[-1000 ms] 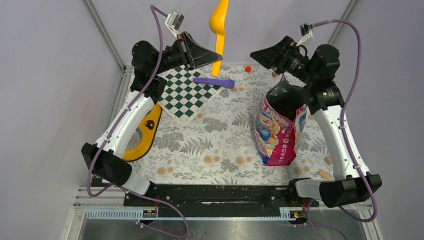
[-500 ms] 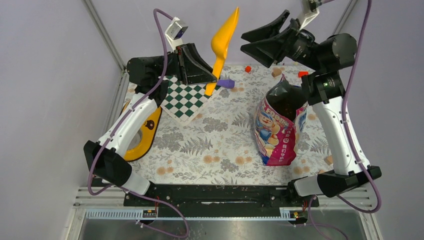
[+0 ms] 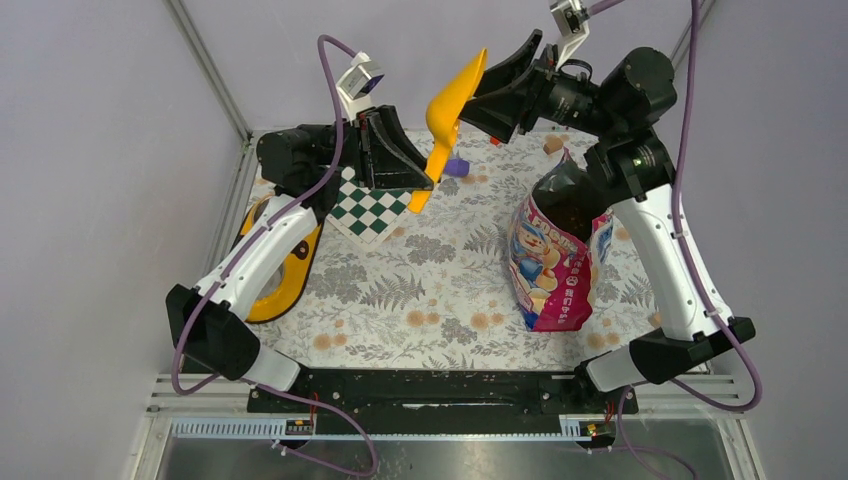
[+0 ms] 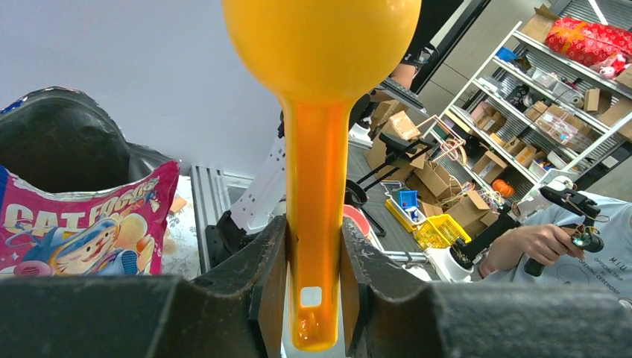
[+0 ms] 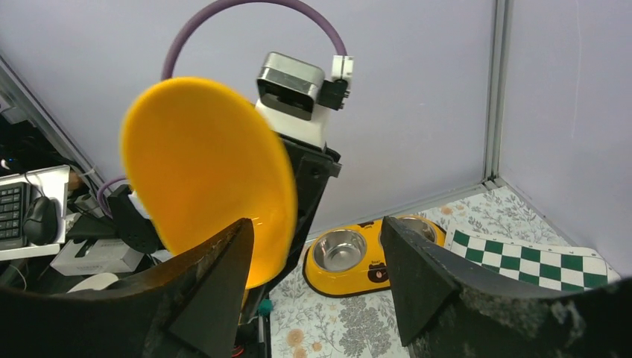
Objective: Serve the pet food
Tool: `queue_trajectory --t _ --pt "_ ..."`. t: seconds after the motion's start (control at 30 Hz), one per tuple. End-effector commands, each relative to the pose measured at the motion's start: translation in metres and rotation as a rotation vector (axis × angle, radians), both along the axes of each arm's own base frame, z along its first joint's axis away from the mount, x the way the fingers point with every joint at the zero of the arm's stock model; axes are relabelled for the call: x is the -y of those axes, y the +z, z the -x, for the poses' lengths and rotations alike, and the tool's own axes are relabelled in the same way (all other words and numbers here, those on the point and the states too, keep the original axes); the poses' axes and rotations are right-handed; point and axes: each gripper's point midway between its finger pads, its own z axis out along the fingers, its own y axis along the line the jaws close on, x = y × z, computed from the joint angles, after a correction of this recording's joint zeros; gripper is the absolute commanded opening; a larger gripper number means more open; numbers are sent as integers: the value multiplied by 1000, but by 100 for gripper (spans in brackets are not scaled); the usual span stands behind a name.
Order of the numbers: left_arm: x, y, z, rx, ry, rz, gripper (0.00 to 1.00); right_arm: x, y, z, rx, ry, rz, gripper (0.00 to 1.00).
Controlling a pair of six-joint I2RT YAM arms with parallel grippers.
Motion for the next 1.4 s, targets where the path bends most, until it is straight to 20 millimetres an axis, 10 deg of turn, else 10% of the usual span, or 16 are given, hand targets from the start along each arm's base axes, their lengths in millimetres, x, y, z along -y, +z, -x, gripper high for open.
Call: queue_trajectory --t 0.0,0.3,0.43,0.7,0.9,1.37 --pt "-8 10 22 94 -14 28 0 -4 14 1 53 -4 -12 70" --pt "-4 9 16 76 6 26 8 -17 19 14 65 93 -29 31" --pt "-1 9 6 61 51 26 42 -15 22 16 55 91 -44 0" --pt "-7 -13 -67 57 576 -92 73 10 6 -27 -114 -266 -14 0" --pt "-13 -18 -71 161 711 -77 74 44 -38 -69 -470 -600 -54 0" --pt "1 -66 -95 185 820 -257 69 45 -74 -71 -663 -633 -52 0"
